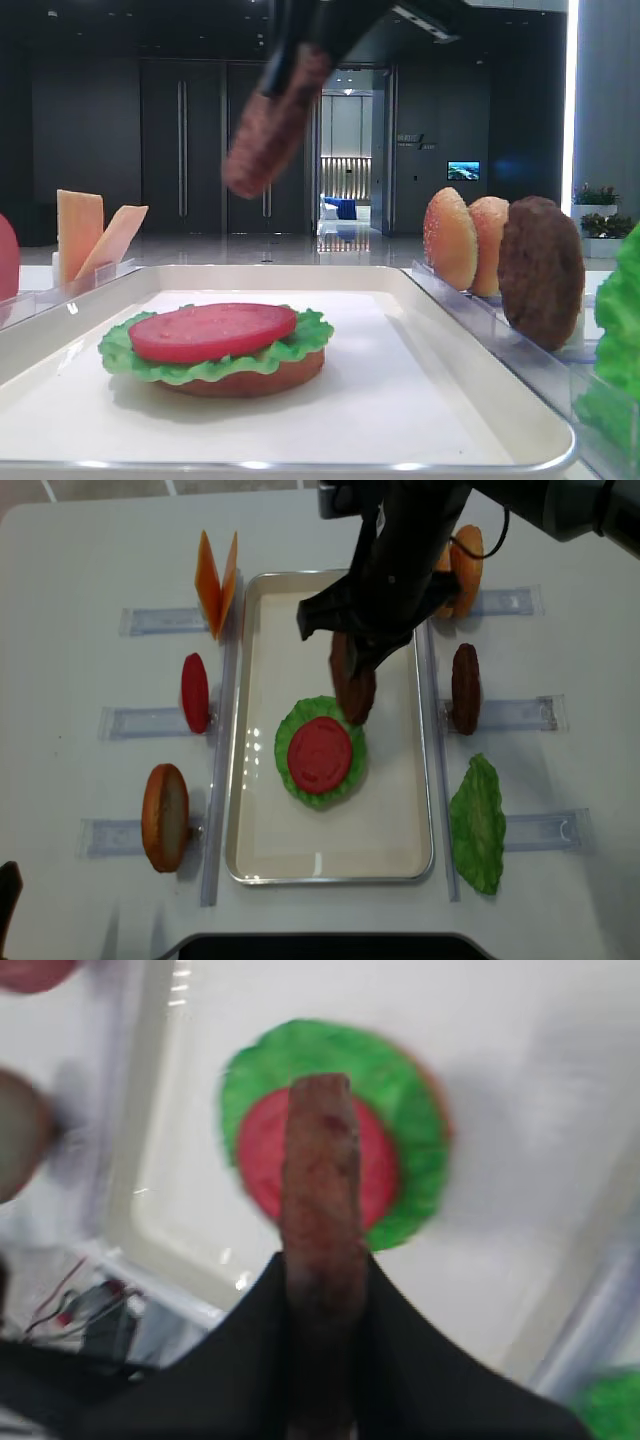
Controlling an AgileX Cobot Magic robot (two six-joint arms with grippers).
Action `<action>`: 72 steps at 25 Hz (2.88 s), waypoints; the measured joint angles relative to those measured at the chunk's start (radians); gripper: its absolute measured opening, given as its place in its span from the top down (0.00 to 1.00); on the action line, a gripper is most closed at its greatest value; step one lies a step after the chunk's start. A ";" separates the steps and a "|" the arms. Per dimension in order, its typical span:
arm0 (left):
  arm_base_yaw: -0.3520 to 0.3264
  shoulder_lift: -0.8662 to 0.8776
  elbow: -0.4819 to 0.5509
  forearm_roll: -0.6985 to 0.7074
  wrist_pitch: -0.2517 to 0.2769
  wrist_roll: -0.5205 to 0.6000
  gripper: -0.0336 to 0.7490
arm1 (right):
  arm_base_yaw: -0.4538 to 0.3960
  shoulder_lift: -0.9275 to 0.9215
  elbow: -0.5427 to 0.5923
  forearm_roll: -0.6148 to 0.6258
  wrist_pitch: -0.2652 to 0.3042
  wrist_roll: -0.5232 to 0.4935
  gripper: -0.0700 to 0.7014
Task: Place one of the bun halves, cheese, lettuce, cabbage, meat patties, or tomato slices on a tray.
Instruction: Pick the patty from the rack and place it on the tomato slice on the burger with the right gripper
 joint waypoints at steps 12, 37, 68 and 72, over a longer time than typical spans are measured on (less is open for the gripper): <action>0.000 0.000 0.000 0.000 0.000 0.000 0.36 | 0.019 0.006 0.009 0.206 -0.044 -0.190 0.78; 0.000 0.000 0.000 0.000 0.000 0.000 0.36 | 0.020 0.146 0.034 0.207 -0.119 -0.380 0.78; 0.000 0.000 0.000 0.000 0.000 0.000 0.36 | -0.062 0.144 0.111 0.229 -0.142 -0.473 0.25; 0.000 0.000 0.000 0.000 0.000 0.000 0.36 | -0.082 0.125 0.047 0.186 -0.091 -0.448 0.11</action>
